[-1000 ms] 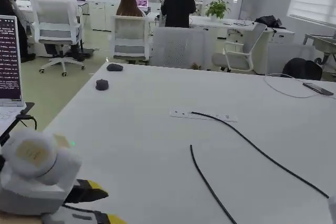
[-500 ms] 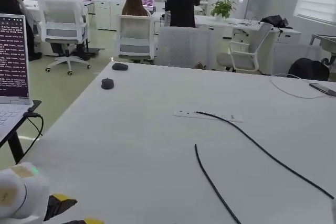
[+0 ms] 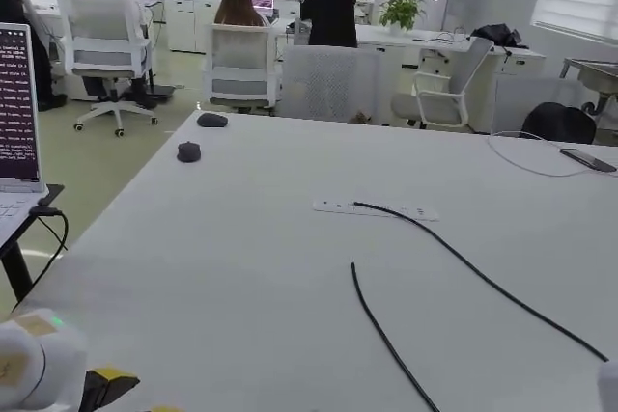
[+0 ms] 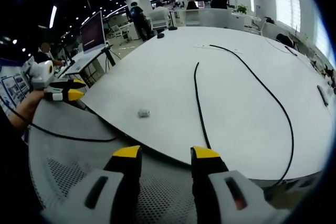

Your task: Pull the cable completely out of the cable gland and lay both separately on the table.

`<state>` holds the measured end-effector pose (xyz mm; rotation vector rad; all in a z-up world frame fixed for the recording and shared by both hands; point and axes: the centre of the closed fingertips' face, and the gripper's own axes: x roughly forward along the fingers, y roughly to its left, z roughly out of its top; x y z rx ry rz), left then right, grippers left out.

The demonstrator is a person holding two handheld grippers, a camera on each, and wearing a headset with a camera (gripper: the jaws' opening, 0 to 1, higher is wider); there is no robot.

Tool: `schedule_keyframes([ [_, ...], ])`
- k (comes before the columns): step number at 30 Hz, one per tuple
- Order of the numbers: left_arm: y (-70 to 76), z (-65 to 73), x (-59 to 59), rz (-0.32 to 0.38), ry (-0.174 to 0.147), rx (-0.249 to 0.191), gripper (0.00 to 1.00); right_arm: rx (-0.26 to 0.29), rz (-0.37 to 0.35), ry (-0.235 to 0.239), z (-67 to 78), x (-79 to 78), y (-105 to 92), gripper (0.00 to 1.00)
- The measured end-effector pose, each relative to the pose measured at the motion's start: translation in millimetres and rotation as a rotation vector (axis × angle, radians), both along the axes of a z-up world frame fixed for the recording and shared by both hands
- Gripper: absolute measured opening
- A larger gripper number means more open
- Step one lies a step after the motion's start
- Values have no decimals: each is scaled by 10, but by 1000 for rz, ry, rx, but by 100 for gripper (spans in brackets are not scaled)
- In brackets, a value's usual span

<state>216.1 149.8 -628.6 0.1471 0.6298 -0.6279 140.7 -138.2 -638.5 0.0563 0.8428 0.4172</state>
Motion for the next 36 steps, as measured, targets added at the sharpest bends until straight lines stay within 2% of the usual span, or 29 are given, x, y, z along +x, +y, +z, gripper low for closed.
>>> schedule_keyframes([
  [8, 6, -34, 5, -1, 10, -1, 38, 0, -2, 7, -24, 3, 2, 38],
  [13, -14, -72, -17, -15, 33, -3, 39, 2, -5, 10, -28, 3, 1, 38],
  [36, -2, -92, -30, -10, 41, 3, 39, 3, -6, 10, -30, -7, 13, 37],
])
